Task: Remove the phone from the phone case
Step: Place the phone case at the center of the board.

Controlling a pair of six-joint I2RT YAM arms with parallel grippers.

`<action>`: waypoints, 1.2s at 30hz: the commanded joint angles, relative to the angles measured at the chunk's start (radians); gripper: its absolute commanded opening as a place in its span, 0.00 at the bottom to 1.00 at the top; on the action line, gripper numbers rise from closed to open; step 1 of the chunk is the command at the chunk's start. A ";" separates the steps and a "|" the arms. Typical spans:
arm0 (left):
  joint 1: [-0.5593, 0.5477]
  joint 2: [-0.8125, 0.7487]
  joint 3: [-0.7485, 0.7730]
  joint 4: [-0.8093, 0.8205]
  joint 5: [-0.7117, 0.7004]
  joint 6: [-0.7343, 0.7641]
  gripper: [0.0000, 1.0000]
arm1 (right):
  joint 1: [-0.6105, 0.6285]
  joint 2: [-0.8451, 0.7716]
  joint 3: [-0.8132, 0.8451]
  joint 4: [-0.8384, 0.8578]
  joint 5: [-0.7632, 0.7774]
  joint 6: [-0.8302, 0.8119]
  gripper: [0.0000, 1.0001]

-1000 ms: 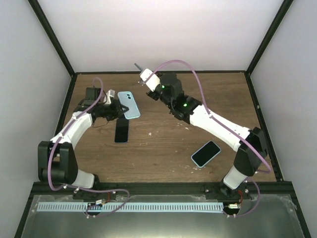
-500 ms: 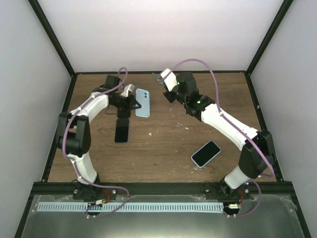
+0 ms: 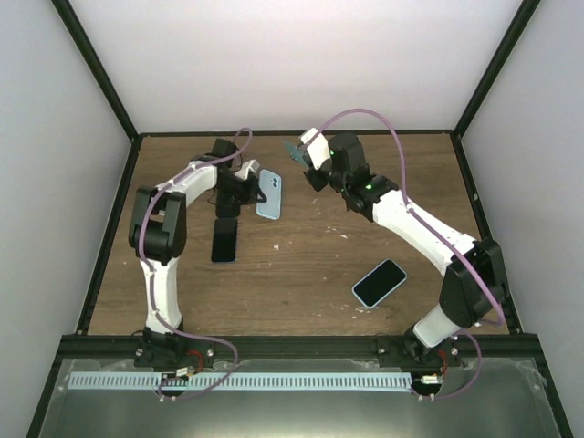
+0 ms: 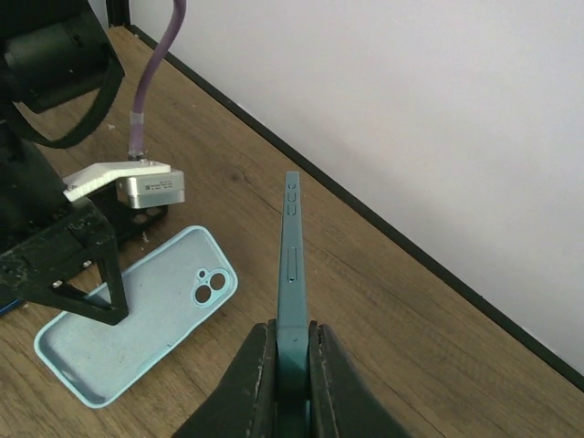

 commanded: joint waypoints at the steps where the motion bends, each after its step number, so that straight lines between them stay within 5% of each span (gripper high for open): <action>1: -0.005 0.037 0.033 0.031 -0.071 -0.017 0.00 | -0.007 -0.019 0.030 0.041 -0.019 0.018 0.01; 26: 0.005 0.083 0.053 0.015 -0.384 -0.013 0.00 | -0.007 -0.002 0.032 0.035 -0.032 0.025 0.01; 36: 0.007 0.071 0.058 -0.020 -0.423 -0.048 0.17 | -0.007 0.006 0.056 0.019 -0.041 0.017 0.01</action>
